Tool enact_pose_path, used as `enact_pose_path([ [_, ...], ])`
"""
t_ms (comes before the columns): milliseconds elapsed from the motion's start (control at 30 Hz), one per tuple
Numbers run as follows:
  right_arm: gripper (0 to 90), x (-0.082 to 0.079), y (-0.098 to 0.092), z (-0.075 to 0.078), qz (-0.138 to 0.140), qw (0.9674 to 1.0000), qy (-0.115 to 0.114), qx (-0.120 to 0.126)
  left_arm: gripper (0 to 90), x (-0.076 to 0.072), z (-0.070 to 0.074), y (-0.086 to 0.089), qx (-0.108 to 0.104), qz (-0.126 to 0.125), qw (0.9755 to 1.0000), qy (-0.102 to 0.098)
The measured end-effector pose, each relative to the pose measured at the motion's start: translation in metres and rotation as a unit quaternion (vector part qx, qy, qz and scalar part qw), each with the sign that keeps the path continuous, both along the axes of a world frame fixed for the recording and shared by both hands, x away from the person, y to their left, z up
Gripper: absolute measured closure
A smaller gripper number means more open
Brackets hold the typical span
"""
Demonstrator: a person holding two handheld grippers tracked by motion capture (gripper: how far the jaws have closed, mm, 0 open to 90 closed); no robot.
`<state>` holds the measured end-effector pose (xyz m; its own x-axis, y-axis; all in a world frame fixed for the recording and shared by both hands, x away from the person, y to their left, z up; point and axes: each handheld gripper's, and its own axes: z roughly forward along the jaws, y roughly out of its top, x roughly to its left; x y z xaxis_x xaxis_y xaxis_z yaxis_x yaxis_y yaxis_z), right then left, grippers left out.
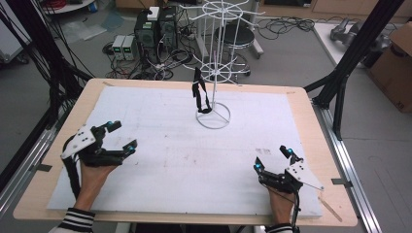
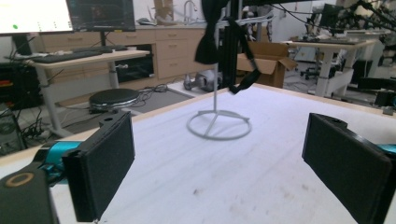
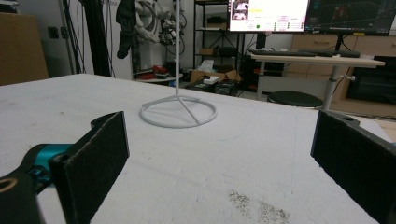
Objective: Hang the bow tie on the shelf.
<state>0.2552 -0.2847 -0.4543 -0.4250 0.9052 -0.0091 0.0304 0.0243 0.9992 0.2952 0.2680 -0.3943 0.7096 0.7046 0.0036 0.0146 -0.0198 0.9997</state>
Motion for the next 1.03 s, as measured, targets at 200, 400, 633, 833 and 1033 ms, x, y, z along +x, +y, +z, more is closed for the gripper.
enact_pose_path([
  [200,3.2,0.000,0.000,0.000,-0.002,1.0000,0.000,-0.001,8.2,-0.013,-0.035,0.031,-0.013,0.027,0.9995,-0.003],
  [400,3.2,0.000,0.000,0.000,-0.003,1.0000,-0.001,-0.001,8.2,-0.013,-0.047,0.030,-0.014,0.035,0.9992,-0.009],
  [633,3.2,-0.001,0.000,0.000,-0.004,1.0000,-0.002,-0.001,8.1,-0.011,-0.057,0.028,-0.027,0.036,0.9990,-0.006],
  [833,3.2,-0.001,0.000,0.000,-0.002,1.0000,-0.003,-0.002,8.0,-0.011,-0.059,0.030,-0.034,0.044,0.9984,0.006],
  [1033,3.2,-0.001,0.000,0.000,-0.002,1.0000,-0.004,-0.002,8.2,-0.015,-0.060,0.026,-0.018,0.050,0.9985,-0.016],
])
